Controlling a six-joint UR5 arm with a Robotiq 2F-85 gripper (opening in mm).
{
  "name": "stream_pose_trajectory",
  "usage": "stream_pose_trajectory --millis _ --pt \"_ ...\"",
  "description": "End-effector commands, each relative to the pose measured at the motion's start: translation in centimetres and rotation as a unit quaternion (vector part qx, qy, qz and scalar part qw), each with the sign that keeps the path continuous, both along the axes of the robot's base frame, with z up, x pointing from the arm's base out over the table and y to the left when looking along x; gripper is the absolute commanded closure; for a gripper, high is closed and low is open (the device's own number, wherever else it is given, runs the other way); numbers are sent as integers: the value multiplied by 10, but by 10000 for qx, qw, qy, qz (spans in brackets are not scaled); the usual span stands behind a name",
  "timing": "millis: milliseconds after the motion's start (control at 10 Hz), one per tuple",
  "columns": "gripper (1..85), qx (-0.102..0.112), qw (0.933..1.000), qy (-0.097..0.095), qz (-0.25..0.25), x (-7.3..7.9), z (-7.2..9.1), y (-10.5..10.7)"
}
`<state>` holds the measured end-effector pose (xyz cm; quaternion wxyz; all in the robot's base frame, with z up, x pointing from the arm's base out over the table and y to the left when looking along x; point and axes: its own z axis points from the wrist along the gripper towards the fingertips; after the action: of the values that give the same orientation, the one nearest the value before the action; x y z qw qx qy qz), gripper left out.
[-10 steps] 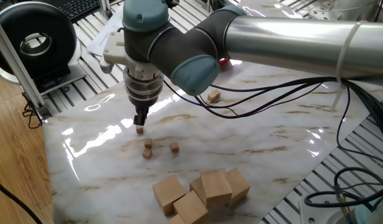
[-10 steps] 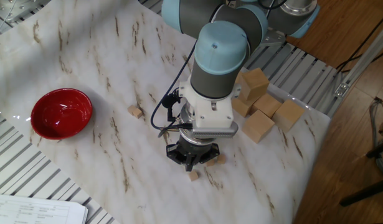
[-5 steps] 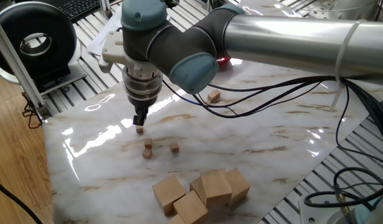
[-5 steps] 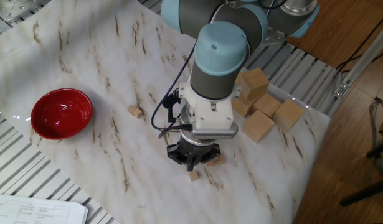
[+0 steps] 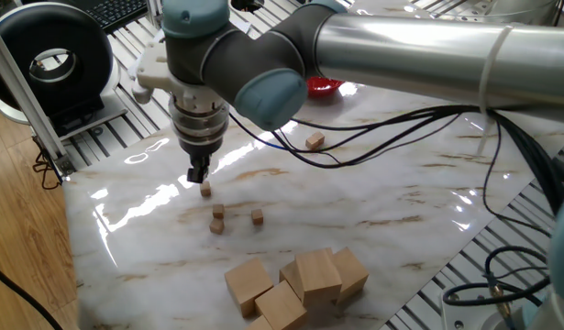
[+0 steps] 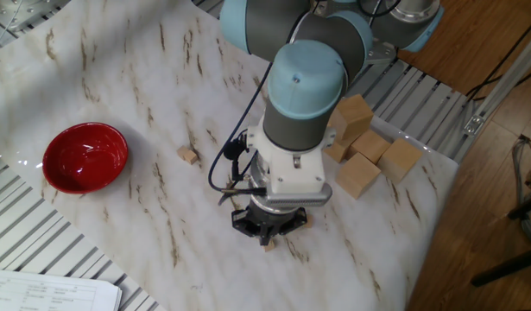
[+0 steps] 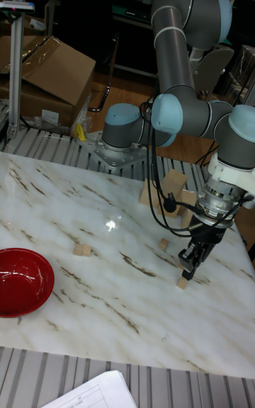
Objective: Stack the blocks into a pyramid shape
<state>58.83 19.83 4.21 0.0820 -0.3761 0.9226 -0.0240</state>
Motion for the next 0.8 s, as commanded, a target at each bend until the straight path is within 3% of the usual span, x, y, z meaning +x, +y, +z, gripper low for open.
stream_pose_trajectory --millis 0,200,400,600,700 --pt "847 -2 9995 65 300 9 -2 3" --pt "847 -116 9983 288 499 3 -5 1" --pt "847 -65 9979 291 569 4 -5 4" --pt "830 -149 9963 315 788 5 -6 2" --pt "687 -186 9943 329 999 6 -6 0"
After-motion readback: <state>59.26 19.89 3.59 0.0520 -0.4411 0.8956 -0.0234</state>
